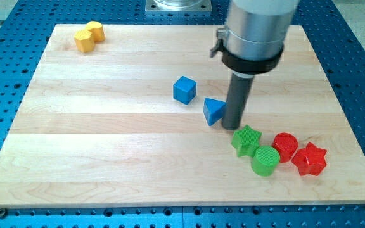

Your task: Keep arm at bottom right

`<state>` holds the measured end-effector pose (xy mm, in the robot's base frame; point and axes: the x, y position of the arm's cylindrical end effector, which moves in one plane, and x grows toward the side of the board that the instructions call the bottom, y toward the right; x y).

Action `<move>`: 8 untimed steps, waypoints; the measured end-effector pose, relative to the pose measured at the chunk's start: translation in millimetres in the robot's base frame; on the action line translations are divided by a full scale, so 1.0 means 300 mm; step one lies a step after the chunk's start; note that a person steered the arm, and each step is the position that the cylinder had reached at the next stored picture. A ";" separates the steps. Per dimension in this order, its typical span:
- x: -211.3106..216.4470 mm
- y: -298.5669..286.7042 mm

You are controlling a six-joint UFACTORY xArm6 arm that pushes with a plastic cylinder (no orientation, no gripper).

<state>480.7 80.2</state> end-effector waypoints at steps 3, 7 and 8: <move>-0.086 -0.254; 0.118 0.504; 0.265 0.704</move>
<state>560.1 291.2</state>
